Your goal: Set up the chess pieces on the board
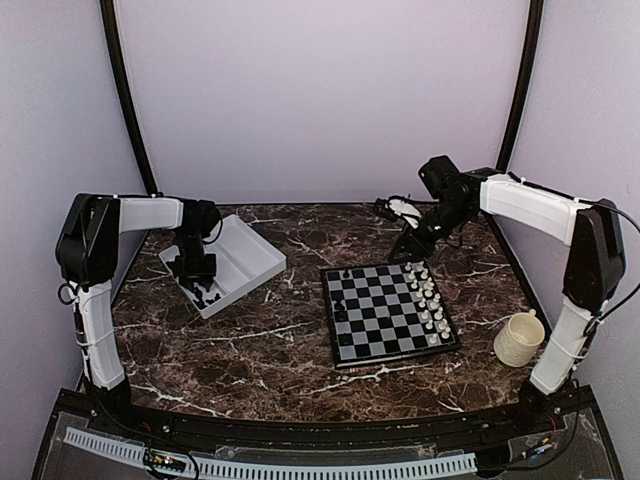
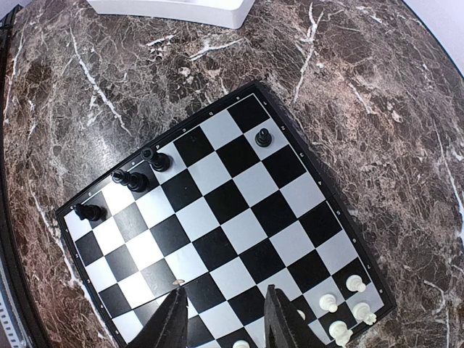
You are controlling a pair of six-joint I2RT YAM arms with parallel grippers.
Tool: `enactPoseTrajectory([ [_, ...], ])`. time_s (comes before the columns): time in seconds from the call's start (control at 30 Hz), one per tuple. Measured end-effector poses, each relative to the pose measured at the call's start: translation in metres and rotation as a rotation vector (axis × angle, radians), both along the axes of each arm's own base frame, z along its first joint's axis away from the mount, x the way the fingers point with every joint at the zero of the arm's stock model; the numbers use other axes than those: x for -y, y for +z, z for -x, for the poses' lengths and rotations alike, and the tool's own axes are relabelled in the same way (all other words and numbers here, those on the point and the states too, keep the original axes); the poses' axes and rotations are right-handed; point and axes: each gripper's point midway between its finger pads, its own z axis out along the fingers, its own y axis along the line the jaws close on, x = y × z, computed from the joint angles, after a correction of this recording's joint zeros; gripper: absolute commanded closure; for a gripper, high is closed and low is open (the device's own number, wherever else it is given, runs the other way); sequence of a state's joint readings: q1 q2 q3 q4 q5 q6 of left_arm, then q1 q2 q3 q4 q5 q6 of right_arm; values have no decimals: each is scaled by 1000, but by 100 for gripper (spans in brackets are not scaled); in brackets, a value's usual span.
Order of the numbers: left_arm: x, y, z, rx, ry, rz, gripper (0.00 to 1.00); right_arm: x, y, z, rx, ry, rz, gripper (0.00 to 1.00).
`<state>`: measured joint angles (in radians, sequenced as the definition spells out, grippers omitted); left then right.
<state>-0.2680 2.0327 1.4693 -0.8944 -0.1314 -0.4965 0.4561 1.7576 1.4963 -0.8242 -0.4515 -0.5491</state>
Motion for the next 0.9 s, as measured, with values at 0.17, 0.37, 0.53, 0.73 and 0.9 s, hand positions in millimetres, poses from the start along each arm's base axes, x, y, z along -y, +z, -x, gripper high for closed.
enactPoseTrajectory([
  [0.17,2,0,-1,2,-10,3,60,0,0,0,0,0,0,63],
  [0.37,9,0,7,-21,-18,5,59,0,0,1,-4,0,1,63],
  [0.53,12,-1,17,-55,-16,2,59,0,-1,1,-7,1,2,63],
  [0.73,10,-2,25,-79,-5,-3,63,0,-7,1,-23,1,9,63],
  [0.9,11,-2,24,-69,-5,1,66,0,-6,1,-23,2,8,63],
])
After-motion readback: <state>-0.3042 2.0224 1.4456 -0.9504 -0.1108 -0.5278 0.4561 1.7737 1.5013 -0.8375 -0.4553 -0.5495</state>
